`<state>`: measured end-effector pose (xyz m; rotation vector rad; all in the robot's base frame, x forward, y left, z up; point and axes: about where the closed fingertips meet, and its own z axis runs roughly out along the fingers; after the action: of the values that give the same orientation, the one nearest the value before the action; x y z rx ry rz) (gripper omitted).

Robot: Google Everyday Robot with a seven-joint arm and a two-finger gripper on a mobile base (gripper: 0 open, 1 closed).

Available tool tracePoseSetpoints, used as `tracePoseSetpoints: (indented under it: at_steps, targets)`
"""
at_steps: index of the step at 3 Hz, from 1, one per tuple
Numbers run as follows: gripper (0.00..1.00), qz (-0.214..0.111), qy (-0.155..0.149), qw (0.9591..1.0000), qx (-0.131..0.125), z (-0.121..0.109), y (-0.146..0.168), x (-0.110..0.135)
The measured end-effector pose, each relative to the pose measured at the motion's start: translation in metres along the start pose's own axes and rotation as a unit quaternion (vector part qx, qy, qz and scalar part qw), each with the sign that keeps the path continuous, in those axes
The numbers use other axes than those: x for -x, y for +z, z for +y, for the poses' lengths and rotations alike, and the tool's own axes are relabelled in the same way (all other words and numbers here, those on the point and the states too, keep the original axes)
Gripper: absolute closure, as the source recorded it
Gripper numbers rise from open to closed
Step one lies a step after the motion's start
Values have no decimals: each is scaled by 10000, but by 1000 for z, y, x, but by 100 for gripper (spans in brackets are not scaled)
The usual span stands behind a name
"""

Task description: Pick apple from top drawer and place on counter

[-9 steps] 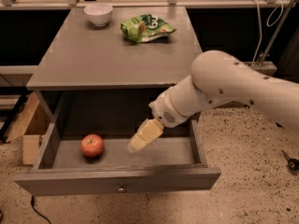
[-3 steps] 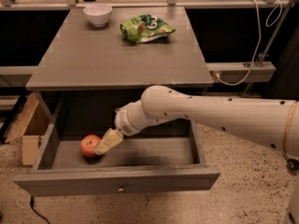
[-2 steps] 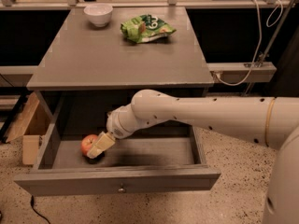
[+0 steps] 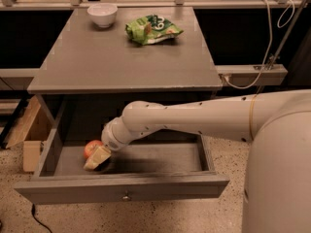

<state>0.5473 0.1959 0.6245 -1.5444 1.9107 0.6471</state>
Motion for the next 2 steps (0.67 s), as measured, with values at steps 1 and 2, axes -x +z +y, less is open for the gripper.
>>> tracePoseSetpoints:
  at_steps: [1,2]
  targets:
    - [22,81,19,10000,-25,4,5,-6]
    - [45,109,30,9999,-32,6,5,-9]
